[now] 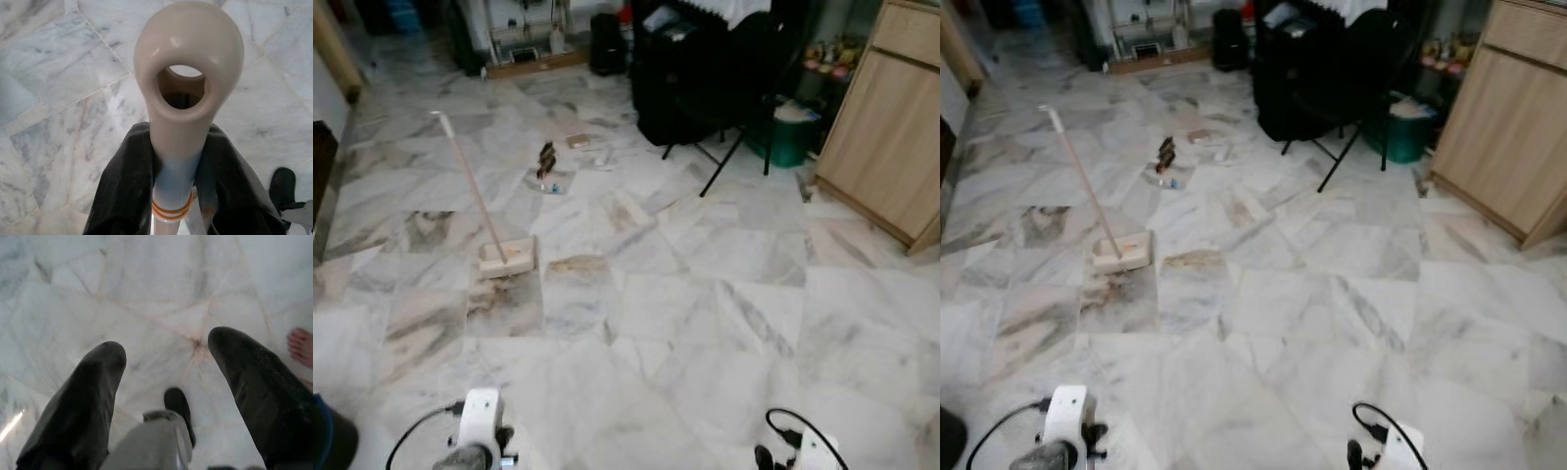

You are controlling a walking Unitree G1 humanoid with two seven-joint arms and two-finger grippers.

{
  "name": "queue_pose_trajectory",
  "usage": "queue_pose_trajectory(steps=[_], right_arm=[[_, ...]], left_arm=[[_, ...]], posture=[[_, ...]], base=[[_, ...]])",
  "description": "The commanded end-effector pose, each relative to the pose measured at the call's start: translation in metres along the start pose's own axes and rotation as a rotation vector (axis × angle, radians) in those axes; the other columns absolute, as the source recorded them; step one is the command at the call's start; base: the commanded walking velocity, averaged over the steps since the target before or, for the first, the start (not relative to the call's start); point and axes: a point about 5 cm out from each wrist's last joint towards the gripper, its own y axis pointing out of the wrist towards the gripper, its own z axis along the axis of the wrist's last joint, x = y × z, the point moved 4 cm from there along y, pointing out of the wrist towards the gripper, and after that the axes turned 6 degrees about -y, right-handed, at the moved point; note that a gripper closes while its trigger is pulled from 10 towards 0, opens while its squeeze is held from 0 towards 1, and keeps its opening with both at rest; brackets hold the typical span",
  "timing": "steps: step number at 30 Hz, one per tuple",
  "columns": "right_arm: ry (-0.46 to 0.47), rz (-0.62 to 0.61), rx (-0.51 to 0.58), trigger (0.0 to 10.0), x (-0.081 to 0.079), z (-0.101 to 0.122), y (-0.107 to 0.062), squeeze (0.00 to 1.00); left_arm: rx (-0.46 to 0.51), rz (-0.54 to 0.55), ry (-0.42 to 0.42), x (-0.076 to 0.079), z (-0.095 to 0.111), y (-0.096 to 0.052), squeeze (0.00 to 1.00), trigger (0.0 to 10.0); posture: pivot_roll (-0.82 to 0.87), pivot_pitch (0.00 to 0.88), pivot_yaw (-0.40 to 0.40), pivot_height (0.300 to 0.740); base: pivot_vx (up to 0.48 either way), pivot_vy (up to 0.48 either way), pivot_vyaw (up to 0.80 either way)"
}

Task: Sweep floor

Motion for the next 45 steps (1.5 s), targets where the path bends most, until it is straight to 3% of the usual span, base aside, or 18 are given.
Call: queue_pose_trajectory(steps=[1, 10, 21, 29, 39, 45], right_arm=[[0.01, -0.001, -0.016, 10.0, -0.0016, -0.0036, -0.0001, 0.0], [-0.055, -0.002, -0.002, 10.0, 0.0001, -0.0019, -0.0006, 0.0], [-0.024, 0.009, -0.022, 10.0, -0.0012, -0.0064, -0.001, 0.0], [-0.074, 0.024, -0.015, 10.0, -0.004, -0.0047, -0.0006, 0.0], [-0.035, 0.013, -0.044, 10.0, -0.0015, -0.0112, -0.0017, 0.0], [-0.077, 0.024, -0.038, 10.0, -0.0001, -0.0092, -0.0017, 0.0]], left_arm=[[-0.008, 0.009, -0.009, -0.004, -0.0009, -0.0005, 0.0, 10.0], [-0.006, 0.012, -0.011, -0.0042, -0.0007, -0.0005, 0.0, 10.0], [-0.002, 0.023, -0.016, -0.0084, -0.0007, -0.0013, 0.0, 10.0], [-0.004, 0.027, -0.025, -0.0092, -0.0011, -0.0014, 0.0, 10.0], [-0.008, 0.028, -0.03, -0.0082, -0.0019, -0.0012, 0.0, 10.0], [-0.006, 0.028, -0.034, -0.0079, -0.0012, -0.001, 0.0, 10.0]], posture=[[-0.18, 0.0, 0.032, 0.74], [-0.18, 0.0, 0.034, 0.74], [-0.18, 0.0, 0.031, 0.74], [-0.17, 0.0, 0.029, 0.74], [-0.17, 0.0, 0.026, 0.74], [-0.17, 0.0, 0.026, 0.74]], base=[[0.3, 0.0, 0.0], [0.311, 0.0, 0.23], [0.32, 0.0, 0.46], [0.322, 0.0, 0.34], [0.321, 0.0, 0.36], [0.322, 0.0, 0.15]])
